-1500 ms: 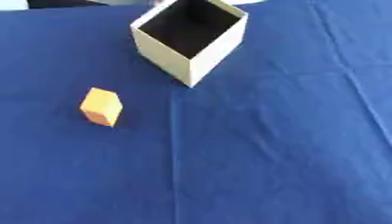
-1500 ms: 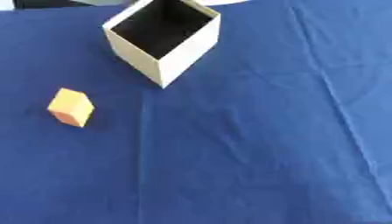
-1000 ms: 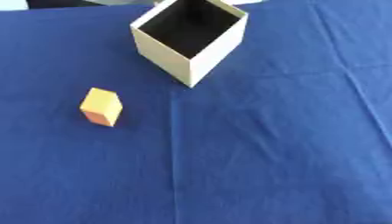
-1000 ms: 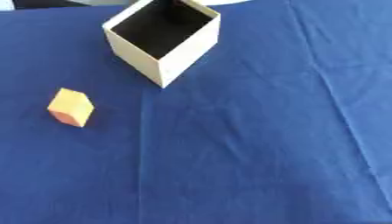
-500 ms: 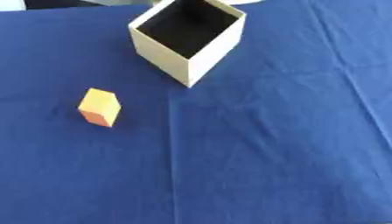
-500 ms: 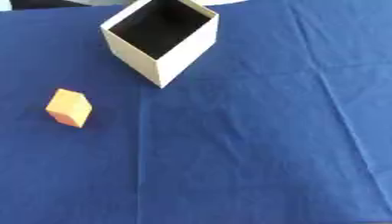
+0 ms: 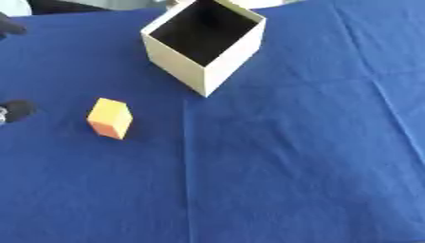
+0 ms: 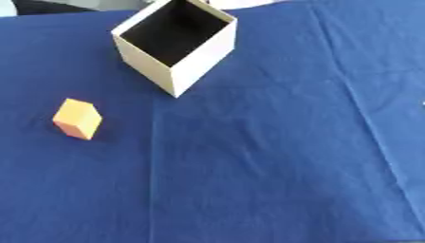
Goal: Pick up objects on the table and place them in the box.
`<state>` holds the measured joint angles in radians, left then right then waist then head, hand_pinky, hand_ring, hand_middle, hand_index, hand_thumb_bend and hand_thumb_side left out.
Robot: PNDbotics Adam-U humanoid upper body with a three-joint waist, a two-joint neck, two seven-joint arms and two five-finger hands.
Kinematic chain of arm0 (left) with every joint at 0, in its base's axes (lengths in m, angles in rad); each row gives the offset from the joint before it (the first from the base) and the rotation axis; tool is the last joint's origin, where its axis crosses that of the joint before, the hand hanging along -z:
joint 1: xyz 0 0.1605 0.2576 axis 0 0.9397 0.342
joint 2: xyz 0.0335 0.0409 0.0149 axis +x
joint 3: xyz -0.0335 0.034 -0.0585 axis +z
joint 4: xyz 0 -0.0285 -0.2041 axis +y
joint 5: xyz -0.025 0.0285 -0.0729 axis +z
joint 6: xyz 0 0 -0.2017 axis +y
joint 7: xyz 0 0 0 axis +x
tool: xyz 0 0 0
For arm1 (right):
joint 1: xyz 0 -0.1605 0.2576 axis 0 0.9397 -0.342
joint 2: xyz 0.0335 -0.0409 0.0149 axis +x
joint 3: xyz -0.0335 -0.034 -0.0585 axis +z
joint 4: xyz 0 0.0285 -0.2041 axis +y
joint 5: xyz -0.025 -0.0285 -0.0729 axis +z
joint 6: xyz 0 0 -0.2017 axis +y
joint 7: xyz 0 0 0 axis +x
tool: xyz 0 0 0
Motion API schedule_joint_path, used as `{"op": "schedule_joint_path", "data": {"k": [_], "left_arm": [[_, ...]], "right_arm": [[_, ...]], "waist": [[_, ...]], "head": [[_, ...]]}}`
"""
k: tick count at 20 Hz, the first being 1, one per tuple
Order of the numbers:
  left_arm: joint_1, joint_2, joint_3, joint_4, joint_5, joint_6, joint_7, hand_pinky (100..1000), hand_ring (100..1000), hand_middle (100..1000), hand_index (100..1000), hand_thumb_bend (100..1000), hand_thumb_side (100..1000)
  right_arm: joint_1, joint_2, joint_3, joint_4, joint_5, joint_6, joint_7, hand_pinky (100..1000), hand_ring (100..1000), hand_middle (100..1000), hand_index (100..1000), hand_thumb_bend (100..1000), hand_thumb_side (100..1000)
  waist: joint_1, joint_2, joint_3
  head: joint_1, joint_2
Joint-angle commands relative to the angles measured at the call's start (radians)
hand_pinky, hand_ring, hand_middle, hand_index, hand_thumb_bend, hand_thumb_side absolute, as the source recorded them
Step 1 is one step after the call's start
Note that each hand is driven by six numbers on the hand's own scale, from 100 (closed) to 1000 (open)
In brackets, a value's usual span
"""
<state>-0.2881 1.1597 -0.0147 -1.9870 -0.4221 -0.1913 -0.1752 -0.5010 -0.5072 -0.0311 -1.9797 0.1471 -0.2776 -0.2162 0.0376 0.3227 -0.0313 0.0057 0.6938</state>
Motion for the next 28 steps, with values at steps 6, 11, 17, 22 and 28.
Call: {"op": "schedule_joint_path", "data": {"k": [6, 11, 17, 22, 28], "left_arm": [[-0.192, 0.044, -0.120, -0.013, 0.040, 0.016, -0.206, 614, 733, 746, 868, 685, 617], [-0.306, -0.002, -0.197, -0.013, 0.087, 0.084, -0.357, 613, 739, 735, 852, 649, 526], [-0.410, -0.053, -0.282, 0.025, 0.124, 0.175, -0.507, 629, 768, 749, 840, 594, 443], [-0.481, -0.105, -0.331, 0.106, 0.114, 0.160, -0.579, 642, 784, 763, 842, 584, 426], [-0.553, -0.166, -0.388, 0.255, 0.058, 0.116, -0.652, 668, 810, 790, 858, 567, 397]], "right_arm": [[-0.018, -0.013, 0.005, -0.020, -0.014, -0.001, 0.018, 799, 712, 655, 759, 100, 849], [-0.018, -0.007, 0.008, -0.020, -0.019, 0.001, 0.026, 798, 709, 652, 758, 100, 851], [-0.019, -0.002, 0.008, -0.020, -0.024, 0.001, 0.029, 798, 709, 652, 758, 100, 851], [-0.019, 0.002, 0.009, -0.020, -0.027, 0.001, 0.030, 798, 709, 651, 758, 100, 851], [-0.020, 0.006, 0.008, -0.020, -0.029, 0.000, 0.029, 797, 707, 650, 757, 100, 853]], "waist": [[0.001, -0.027, -0.016], [0.004, -0.029, -0.024], [0.007, -0.030, -0.035], [0.010, -0.030, -0.041], [0.010, -0.025, -0.051]], "head": [[0.020, 0.007], [0.026, 0.008], [0.031, 0.009], [0.033, 0.012], [0.036, 0.010]]}}
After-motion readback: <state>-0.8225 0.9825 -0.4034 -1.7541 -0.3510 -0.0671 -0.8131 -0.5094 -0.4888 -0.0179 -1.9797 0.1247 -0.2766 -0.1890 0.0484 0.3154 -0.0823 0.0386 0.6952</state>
